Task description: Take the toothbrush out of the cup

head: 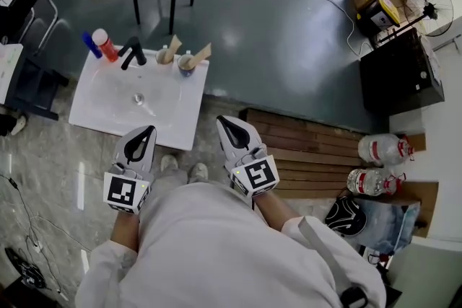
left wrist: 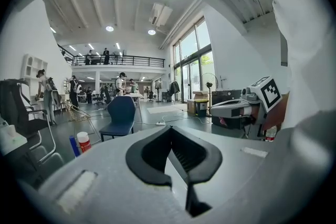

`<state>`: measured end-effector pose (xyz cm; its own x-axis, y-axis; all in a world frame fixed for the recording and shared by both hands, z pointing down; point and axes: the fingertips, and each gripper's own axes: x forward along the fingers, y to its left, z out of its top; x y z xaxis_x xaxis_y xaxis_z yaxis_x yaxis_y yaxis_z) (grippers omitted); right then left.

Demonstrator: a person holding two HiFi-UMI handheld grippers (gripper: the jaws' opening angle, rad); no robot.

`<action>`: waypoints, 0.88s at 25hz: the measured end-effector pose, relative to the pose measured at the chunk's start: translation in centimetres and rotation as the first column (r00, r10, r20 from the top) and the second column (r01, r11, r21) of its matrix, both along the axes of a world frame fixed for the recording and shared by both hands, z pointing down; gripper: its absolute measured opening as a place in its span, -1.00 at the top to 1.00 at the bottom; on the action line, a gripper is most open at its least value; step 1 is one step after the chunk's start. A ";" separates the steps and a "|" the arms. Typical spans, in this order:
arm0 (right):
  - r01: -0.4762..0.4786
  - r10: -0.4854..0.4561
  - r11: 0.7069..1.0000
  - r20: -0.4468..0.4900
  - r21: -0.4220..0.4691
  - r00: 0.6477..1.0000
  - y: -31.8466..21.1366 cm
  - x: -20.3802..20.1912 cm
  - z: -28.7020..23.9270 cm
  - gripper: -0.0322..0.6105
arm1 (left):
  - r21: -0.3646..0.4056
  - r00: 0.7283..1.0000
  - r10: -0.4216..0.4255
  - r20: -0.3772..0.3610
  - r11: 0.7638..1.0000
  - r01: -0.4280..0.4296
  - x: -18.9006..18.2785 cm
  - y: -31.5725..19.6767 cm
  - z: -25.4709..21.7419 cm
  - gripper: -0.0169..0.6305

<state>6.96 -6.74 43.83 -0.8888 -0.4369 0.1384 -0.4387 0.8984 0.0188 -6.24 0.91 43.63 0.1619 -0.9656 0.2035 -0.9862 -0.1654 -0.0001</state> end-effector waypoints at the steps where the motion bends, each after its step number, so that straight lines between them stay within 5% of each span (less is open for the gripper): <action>1: -0.006 0.006 1.000 -0.002 0.002 1.000 -0.4 -0.3 0.0 0.89 | 0.001 1.000 0.004 0.000 1.000 -0.004 -0.4 -0.4 0.0 0.92; 22: -0.051 0.051 0.997 -0.001 0.063 0.999 -8.2 -4.3 -1.7 0.89 | 0.061 0.995 0.067 0.077 0.996 -0.072 -6.2 -10.0 -2.6 0.92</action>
<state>2.61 -14.94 42.15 -0.8646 -0.4899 0.1116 -0.4842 0.8717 0.0756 -12.48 -9.12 40.98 0.2154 -0.9639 0.1564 -0.9693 -0.2305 -0.0858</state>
